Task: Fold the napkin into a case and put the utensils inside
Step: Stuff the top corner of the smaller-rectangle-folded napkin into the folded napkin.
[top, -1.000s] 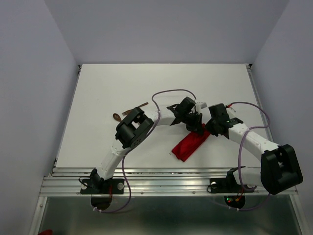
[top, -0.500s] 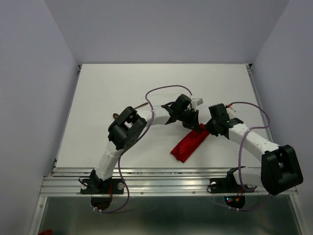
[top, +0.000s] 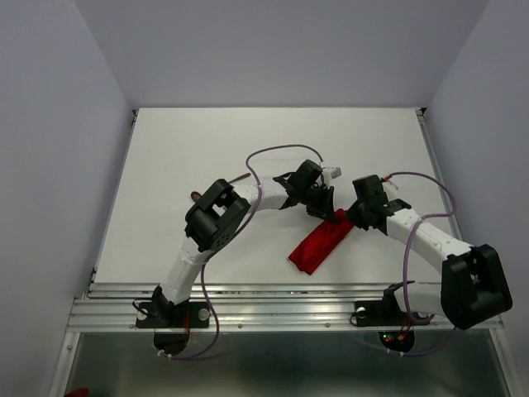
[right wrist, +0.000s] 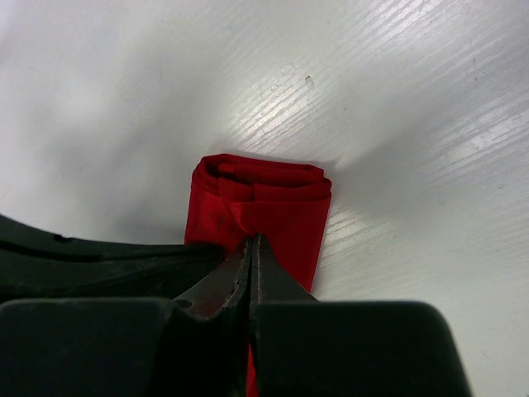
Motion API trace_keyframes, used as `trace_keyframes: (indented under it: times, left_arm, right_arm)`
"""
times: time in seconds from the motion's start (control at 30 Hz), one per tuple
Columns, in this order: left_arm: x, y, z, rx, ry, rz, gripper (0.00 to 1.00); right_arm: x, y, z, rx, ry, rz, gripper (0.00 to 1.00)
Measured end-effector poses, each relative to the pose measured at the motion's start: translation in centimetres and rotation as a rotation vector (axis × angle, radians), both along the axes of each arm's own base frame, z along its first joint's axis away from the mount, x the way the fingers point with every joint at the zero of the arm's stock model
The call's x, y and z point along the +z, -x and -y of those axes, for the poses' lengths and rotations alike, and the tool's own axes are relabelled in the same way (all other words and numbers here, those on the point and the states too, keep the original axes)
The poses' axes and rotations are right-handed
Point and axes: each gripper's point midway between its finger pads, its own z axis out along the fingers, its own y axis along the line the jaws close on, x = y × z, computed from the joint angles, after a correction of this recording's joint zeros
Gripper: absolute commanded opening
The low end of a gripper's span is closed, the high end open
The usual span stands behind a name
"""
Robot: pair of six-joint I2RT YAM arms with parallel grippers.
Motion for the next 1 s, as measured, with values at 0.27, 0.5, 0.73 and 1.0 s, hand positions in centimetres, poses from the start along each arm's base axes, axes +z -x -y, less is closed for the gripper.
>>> trace_keyframes:
  times: [0.27, 0.5, 0.73, 1.0]
  left_arm:
    - [-1.6, 0.2, 0.4, -0.015, -0.004, -0.034, 0.00]
    - [-1.6, 0.3, 0.7, -0.029, 0.009, -0.039, 0.00]
    - [-1.6, 0.2, 1.2, -0.046, 0.023, -0.048, 0.00]
    - [-1.6, 0.1, 2.2, -0.075, 0.048, -0.060, 0.00]
  right_arm:
    - [-0.2, 0.1, -0.2, 0.010, -0.004, -0.010, 0.01]
    - [-0.9, 0.2, -0.2, 0.013, -0.002, -0.031, 0.01]
    - [-1.3, 0.1, -0.3, 0.012, 0.000, -0.041, 0.01]
    - [-1.4, 0.0, -0.2, -0.004, -0.003, -0.040, 0.01]
